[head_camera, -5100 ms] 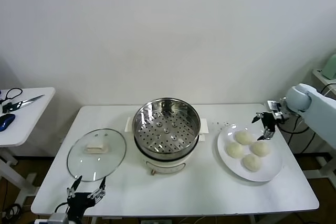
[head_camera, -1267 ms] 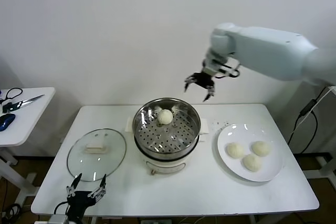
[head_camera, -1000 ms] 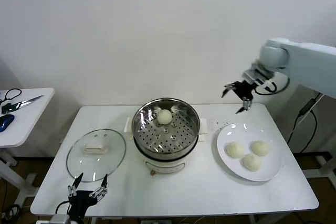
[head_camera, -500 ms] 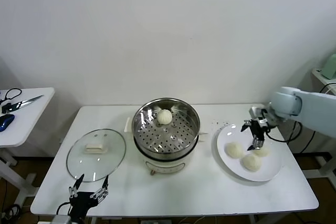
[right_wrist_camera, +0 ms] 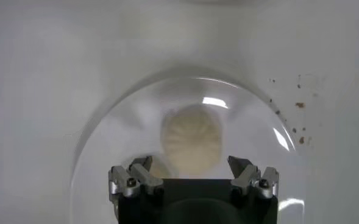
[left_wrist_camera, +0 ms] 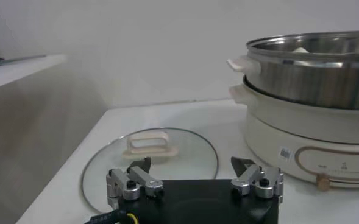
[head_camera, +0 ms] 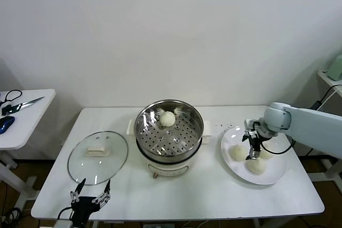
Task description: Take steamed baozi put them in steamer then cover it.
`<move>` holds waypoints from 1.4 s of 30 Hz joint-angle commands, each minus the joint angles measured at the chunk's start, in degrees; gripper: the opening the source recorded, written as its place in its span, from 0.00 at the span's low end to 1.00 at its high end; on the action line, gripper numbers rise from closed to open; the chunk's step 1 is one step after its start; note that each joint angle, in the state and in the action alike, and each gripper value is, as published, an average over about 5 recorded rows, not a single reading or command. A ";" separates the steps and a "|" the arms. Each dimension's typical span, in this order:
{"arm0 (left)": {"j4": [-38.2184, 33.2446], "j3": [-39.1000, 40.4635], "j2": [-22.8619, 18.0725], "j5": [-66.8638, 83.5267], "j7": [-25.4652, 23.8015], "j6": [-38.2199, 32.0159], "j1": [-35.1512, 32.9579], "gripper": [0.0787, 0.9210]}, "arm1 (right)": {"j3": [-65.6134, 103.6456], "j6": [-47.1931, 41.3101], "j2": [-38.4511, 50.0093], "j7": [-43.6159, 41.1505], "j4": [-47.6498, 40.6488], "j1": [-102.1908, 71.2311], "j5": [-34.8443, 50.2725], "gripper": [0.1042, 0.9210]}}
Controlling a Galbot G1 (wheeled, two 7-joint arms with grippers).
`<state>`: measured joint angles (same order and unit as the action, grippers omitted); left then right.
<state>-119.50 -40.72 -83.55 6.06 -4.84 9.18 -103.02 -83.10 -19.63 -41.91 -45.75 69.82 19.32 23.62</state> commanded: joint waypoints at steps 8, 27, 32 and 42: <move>0.10 -0.13 -0.08 -0.12 0.00 -0.20 -0.14 0.88 | 4.60 -0.83 -3.91 1.18 -5.16 -6.10 -0.99 0.74; -0.76 -0.28 0.14 -0.16 -0.04 0.26 -0.34 0.88 | -14.67 -0.37 -7.34 -11.12 5.40 42.39 20.91 0.61; -0.94 -0.01 0.26 -0.12 -0.09 0.51 -0.28 0.88 | -12.11 -4.09 -15.27 -9.62 10.01 48.73 31.63 0.61; -1.43 -0.09 0.25 0.20 -0.37 1.16 0.54 0.88 | -6.84 -10.90 -33.67 1.25 12.41 34.28 35.24 0.61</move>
<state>-120.84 -40.80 -83.32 6.18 -5.21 10.21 -102.51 -90.59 -27.09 -63.73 -48.52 79.64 53.98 51.99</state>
